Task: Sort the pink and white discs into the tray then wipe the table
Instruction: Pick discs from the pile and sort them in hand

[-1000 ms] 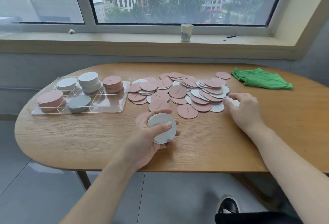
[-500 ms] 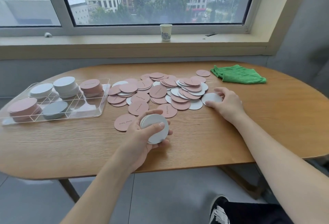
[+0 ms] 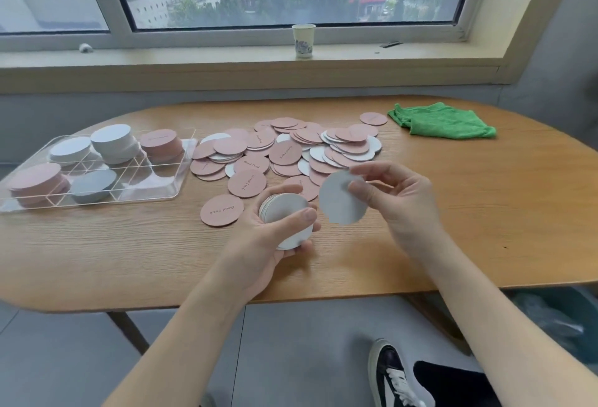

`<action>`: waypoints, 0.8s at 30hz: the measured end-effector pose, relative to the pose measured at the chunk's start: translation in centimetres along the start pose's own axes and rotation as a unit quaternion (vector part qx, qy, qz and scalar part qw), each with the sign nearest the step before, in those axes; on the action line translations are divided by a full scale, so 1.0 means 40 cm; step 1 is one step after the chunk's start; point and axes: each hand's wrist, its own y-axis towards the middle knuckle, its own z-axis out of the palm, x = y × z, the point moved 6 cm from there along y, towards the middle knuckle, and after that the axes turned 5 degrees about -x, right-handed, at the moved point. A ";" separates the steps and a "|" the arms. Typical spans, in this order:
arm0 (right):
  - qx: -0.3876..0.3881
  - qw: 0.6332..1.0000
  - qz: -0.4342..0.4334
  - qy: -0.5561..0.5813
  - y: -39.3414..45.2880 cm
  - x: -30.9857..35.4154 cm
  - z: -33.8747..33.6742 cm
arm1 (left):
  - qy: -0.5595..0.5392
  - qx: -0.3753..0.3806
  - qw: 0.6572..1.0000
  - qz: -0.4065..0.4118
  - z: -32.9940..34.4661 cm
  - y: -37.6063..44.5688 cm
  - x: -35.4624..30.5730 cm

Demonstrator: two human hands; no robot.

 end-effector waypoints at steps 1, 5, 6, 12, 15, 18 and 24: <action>0.013 1.000 0.002 0.008 -0.009 0.003 0.024 | -0.001 0.004 1.000 0.001 0.002 0.000 0.002; 0.042 0.999 0.000 0.013 -0.019 0.000 0.102 | 0.003 0.018 1.000 0.012 0.000 0.002 0.005; 0.044 0.999 -0.001 0.009 -0.018 -0.004 0.116 | 0.008 0.020 1.000 0.015 0.000 0.001 0.004; 0.051 0.998 0.018 -0.012 -0.009 -0.024 0.136 | -0.004 0.020 1.000 0.018 -0.011 0.002 0.007; 0.101 0.994 0.027 -0.019 -0.005 -0.020 0.131 | -0.003 0.027 1.000 0.012 -0.011 0.002 0.008; 0.123 0.991 0.034 -0.039 0.001 -0.017 0.115 | -0.016 0.018 1.000 0.000 -0.013 0.001 0.011; -0.048 0.959 0.006 -0.281 0.102 -0.032 -0.035 | -0.019 0.016 1.000 -0.005 -0.019 0.000 0.010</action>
